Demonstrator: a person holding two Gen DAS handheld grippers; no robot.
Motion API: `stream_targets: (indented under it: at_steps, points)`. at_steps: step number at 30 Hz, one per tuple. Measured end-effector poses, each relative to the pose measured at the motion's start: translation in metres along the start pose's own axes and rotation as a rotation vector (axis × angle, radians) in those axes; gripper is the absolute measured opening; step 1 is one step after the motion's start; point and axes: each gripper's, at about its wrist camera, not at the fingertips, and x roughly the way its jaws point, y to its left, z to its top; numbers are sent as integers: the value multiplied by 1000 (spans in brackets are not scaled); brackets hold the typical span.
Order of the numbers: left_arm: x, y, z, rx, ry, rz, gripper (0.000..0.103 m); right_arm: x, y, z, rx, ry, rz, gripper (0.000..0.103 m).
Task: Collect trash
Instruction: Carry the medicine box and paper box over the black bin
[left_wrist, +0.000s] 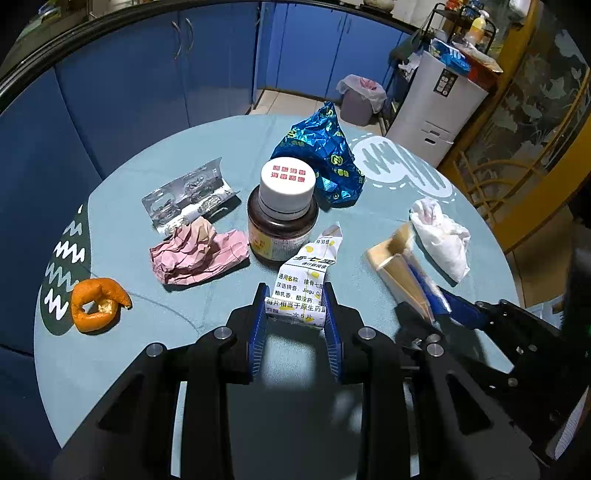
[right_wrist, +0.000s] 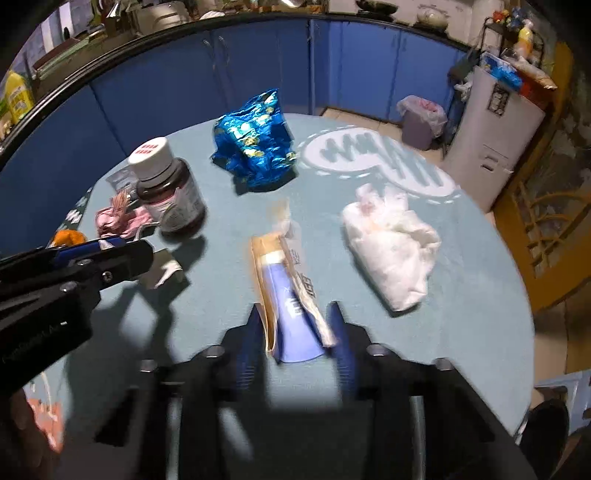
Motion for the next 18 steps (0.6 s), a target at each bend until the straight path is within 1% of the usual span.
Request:
stream_targets:
  at_steps: [1,3,7,18]
  points:
    - [0,-1,0,0,-1,1,29,-4,-1,-2,6,-11,11,32]
    - [0,-2,0,4,-1,0,29,-13,-2,-6,13,-33,-4,32]
    - [-3,-14,-2,25,-8,-7,30,-28,-9,-12,49,-52,0,31]
    - [-27,-67,-16,125,-45,-45,30,-80,-36,-39,113,-121,-45,32]
